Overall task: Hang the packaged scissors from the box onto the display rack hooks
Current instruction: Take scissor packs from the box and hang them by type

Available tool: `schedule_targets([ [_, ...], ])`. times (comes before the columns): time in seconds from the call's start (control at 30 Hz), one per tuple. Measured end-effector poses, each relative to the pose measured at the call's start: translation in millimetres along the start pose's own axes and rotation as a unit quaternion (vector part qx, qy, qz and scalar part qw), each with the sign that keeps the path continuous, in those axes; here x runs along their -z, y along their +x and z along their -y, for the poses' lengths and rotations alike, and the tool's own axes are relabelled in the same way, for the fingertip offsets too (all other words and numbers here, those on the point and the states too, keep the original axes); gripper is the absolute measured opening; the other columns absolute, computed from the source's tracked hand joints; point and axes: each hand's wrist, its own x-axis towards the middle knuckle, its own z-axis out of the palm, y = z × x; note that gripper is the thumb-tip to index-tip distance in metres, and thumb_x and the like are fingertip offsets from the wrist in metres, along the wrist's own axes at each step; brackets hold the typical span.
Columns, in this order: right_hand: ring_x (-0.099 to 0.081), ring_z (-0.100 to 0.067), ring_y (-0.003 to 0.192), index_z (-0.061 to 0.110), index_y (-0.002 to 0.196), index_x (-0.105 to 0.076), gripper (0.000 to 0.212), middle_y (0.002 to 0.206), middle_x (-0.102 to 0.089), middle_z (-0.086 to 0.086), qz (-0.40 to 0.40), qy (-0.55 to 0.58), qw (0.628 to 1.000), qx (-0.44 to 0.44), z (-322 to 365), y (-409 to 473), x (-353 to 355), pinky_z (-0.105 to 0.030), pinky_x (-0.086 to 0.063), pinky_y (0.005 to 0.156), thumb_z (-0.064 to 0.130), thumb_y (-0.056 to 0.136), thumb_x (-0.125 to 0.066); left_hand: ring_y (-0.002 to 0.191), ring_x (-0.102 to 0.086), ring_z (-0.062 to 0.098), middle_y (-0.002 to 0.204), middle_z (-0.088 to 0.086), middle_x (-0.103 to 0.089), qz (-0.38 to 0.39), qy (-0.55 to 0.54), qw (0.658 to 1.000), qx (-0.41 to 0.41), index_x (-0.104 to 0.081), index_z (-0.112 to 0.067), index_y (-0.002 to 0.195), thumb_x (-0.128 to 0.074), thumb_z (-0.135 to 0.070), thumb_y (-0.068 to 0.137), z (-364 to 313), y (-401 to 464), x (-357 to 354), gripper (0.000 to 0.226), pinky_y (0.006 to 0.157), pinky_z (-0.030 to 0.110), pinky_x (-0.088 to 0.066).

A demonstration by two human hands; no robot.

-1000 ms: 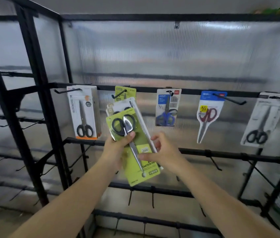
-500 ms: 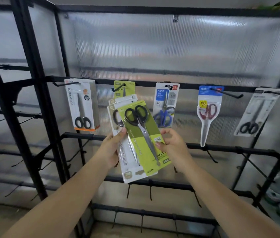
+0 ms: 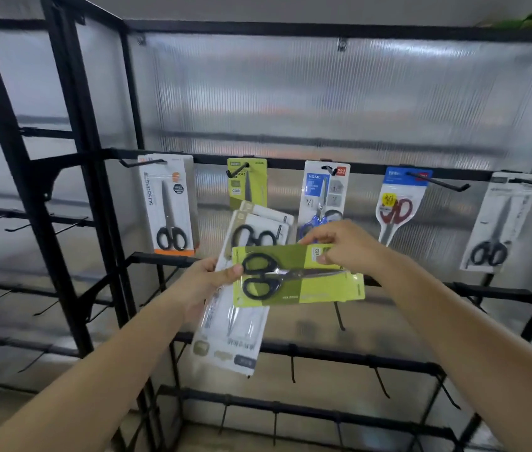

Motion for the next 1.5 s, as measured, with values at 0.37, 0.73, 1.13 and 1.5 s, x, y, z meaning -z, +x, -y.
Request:
schedule_targets([
  [0.37, -0.029, -0.026, 0.135, 0.027, 0.149, -0.013, 0.09, 0.152, -0.023, -0.009, -0.225, 0.272, 0.932, -0.08, 24, -3, -48, -0.043, -0.028, 0.112, 0.021, 0.081, -0.071, 0.073, -0.072, 0.021, 0.085, 0.006, -0.074, -0.108, -0.145, 0.982, -0.059, -0.06, -0.008, 0.109, -0.051, -0.014, 0.092, 19, -7, 14, 0.02, 0.053, 0.032, -0.056],
  [0.73, -0.064, -0.001, 0.082, 0.042, 0.121, -0.042, 0.085, 0.109, -0.06, 0.009, -0.186, 0.507, 0.841, -0.013, 59, 9, -88, -0.021, -0.053, 0.053, -0.029, 0.075, -0.049, 0.069, -0.072, 0.021, 0.081, 0.005, -0.075, -0.132, -0.129, 0.98, -0.071, -0.065, -0.013, 0.094, -0.062, -0.016, 0.081, 24, -20, 46, 0.013, 0.054, 0.032, -0.056],
  [1.13, -0.06, -0.022, 0.1, 0.051, 0.14, -0.025, 0.098, 0.15, -0.03, 0.009, -0.101, 0.188, 0.974, 0.071, 100, 27, -61, -0.034, -0.055, 0.064, -0.02, 0.075, -0.042, 0.066, -0.071, 0.02, 0.078, 0.004, -0.074, -0.174, -0.081, 0.976, -0.106, -0.064, -0.012, 0.098, -0.063, -0.011, 0.081, -1, -48, 92, 0.016, 0.05, 0.03, -0.055],
  [1.5, -0.043, -0.009, 0.052, 0.065, 0.133, -0.008, 0.102, 0.116, -0.058, -0.002, -0.162, 0.128, 0.978, 0.019, 101, 31, -74, -0.015, -0.038, 0.039, -0.012, 0.077, -0.045, 0.07, -0.072, 0.021, 0.082, 0.005, -0.075, -0.153, -0.103, 0.973, -0.135, -0.065, -0.013, 0.091, -0.067, -0.015, 0.071, -11, -55, 100, 0.02, 0.054, 0.031, -0.056],
])
